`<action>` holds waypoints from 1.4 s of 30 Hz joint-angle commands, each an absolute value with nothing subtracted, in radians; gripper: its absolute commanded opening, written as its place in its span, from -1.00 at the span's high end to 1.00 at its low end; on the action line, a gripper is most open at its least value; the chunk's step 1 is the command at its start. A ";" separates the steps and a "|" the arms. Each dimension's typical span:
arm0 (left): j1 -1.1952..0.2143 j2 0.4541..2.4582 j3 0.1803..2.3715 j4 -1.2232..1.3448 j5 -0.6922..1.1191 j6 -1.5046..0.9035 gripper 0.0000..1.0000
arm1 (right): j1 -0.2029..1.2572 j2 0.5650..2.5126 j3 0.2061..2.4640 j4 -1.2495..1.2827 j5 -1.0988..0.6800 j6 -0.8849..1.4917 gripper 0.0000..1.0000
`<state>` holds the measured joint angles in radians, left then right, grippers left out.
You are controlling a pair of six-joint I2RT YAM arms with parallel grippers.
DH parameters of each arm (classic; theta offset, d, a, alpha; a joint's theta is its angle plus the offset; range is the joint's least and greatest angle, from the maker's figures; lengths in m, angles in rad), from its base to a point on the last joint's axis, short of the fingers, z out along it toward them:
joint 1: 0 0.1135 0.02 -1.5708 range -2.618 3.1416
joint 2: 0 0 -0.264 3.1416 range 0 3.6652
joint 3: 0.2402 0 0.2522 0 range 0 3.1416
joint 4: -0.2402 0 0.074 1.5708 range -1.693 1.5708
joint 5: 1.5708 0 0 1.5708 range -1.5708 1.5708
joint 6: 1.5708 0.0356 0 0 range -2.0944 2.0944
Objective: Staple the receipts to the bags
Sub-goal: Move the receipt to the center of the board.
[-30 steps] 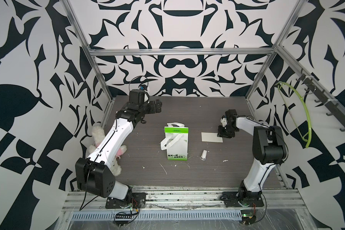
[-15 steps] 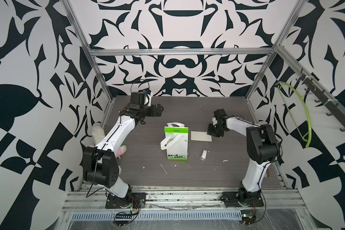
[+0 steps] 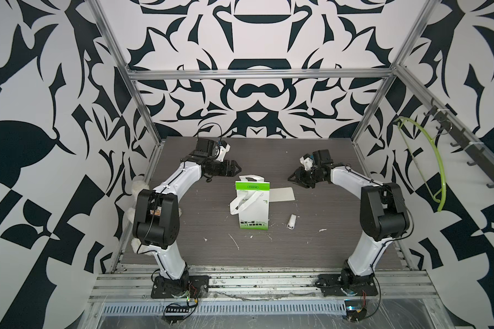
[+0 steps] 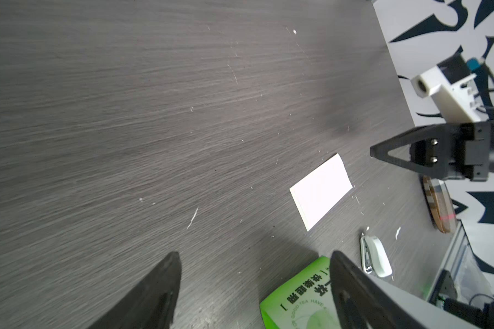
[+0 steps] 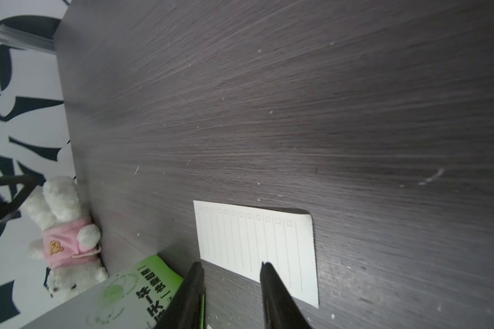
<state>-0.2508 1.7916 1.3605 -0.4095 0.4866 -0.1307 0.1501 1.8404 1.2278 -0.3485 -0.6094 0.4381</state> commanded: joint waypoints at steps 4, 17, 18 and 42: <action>-0.249 1.865 1.414 -0.458 0.574 -0.144 -0.51 | 0.196 1.944 1.300 -0.438 -0.712 0.296 0.48; -0.249 1.878 1.392 -0.393 0.545 -0.206 -0.54 | 0.218 2.029 1.263 -0.336 -0.625 0.466 1.00; -0.249 1.882 1.394 -0.388 0.543 -0.211 -0.54 | 0.218 2.037 1.266 -0.320 -0.618 0.489 1.00; -0.249 2.061 1.548 -0.318 0.599 -0.181 -0.64 | 0.226 2.114 1.447 -0.160 -0.622 0.549 1.00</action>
